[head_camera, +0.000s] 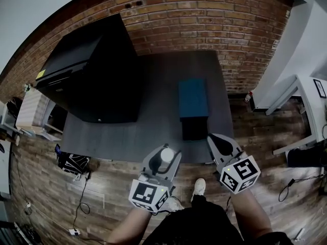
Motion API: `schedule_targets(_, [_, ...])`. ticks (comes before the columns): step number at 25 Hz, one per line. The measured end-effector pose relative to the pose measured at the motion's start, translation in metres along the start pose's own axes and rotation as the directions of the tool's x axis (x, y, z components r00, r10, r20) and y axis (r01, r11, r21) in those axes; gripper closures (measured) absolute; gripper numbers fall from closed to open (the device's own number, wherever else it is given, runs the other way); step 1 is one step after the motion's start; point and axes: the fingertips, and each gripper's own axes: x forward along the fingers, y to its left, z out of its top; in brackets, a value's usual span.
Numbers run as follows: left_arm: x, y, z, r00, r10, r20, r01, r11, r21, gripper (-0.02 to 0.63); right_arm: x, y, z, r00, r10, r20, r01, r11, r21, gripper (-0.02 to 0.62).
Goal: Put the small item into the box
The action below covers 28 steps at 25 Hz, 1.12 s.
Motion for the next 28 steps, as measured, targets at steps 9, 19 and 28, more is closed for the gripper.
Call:
schedule_targets(9, [0.054,-0.004,-0.009,0.998,0.021,-0.052,-0.019,0.999,0.033,0.404,0.017,-0.046,-0.003,0.999,0.042,-0.024,-0.041,0.999,0.015,0.577])
schedule_targets(19, [0.098,-0.004,-0.028,0.990,0.043,-0.137,-0.034,0.997,0.072,0.405,0.031,-0.077,-0.014,0.994,0.097,-0.058,-0.094,0.994,0.052,0.577])
schedule_targets(28, [0.130,0.012,-0.053,0.976,-0.020,-0.218,0.048,0.991,0.122,0.405,0.052,-0.087,-0.024,0.995,0.064,-0.073,-0.058,0.995,0.086,0.577])
